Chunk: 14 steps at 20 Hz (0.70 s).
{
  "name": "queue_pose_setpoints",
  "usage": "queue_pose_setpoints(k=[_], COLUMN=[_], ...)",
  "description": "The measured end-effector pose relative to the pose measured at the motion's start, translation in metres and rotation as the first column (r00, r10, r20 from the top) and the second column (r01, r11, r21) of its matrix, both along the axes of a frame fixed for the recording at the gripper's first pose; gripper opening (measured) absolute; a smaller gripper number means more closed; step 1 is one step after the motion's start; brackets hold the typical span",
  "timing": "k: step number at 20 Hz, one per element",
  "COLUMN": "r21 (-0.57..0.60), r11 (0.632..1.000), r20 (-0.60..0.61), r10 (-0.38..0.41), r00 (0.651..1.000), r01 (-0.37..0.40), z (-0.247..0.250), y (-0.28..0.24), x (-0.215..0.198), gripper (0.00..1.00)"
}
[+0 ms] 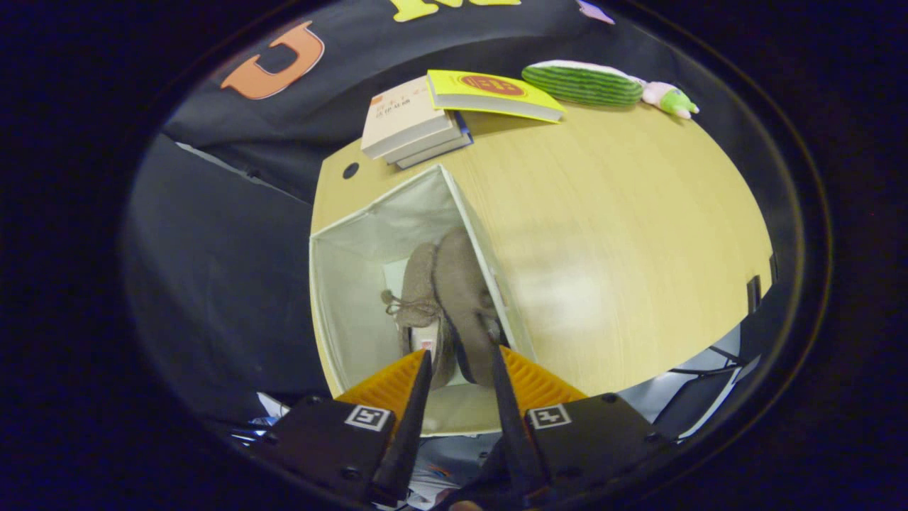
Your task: Open the storage box then place both shoes into the box .Put the left shoe in first, then the right shoe, with the right side of both shoes facing outward in a uniform manner.
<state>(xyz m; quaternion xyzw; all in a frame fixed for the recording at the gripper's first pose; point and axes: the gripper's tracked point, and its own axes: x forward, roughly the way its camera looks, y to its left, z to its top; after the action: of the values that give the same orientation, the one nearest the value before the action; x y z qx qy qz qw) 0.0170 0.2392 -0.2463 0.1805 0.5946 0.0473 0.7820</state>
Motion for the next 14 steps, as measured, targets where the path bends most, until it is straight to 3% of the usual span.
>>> queue_pose_setpoints(k=[4,7,11,14], r21=[-0.031,-0.13,-0.184,-0.223], r11=[0.999,0.991,0.975,0.963], r20=[0.182,0.403,0.639,0.746], r10=[-0.031,0.012,0.022,0.068], r00=[0.983,0.915,0.769,0.662], r01=[0.037,0.044,0.126,0.153], z=[0.049,0.102,0.17,0.208], y=[-0.015,-0.039,-0.066,-0.077], x=[0.017,0.033,0.036,0.023], gripper=[0.91,0.91,0.95,1.0])
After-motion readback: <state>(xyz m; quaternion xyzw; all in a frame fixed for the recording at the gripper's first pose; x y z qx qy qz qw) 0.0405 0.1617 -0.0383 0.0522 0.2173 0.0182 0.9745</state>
